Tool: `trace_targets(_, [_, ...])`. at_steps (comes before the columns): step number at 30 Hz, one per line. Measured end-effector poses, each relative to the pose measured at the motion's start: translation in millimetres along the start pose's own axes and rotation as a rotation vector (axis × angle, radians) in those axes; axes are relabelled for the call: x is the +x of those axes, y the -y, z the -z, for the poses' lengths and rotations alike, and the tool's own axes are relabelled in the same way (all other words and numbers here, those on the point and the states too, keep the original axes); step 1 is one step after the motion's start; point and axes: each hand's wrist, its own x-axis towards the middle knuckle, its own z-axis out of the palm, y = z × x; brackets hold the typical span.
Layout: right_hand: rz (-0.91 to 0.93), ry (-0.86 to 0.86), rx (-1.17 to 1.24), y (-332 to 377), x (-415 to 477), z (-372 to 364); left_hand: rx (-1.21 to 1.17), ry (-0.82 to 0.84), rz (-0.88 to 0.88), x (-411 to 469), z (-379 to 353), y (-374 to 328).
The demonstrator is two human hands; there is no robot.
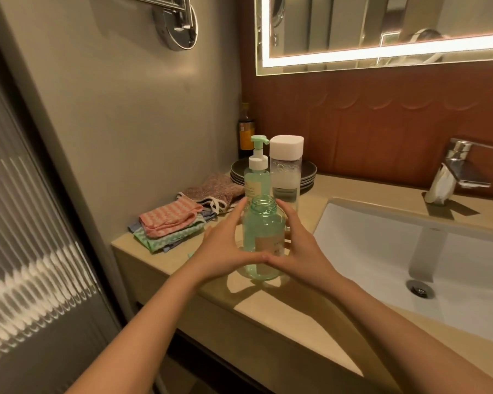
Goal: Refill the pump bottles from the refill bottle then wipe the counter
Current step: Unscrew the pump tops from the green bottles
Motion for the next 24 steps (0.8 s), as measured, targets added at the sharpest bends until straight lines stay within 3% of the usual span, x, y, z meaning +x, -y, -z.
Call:
trace_targets(6, [-0.069, -0.013, 0.045, 6, 2, -5, 0.394, 0.000, 0.116, -1, 14, 34])
trace_targets(12, [-0.125, -0.005, 0.078, 8, 10, -12, 0.619, -0.271, 0.160, 10, 4, 56])
trace_targets(19, [-0.151, -0.003, 0.084, 5, 18, -12, 0.697, -0.364, 0.272, 30, 2, 74])
trace_targets(24, [-0.141, 0.133, 0.076, -4, 19, -2, 0.767, -0.395, 0.340, 31, 1, 76])
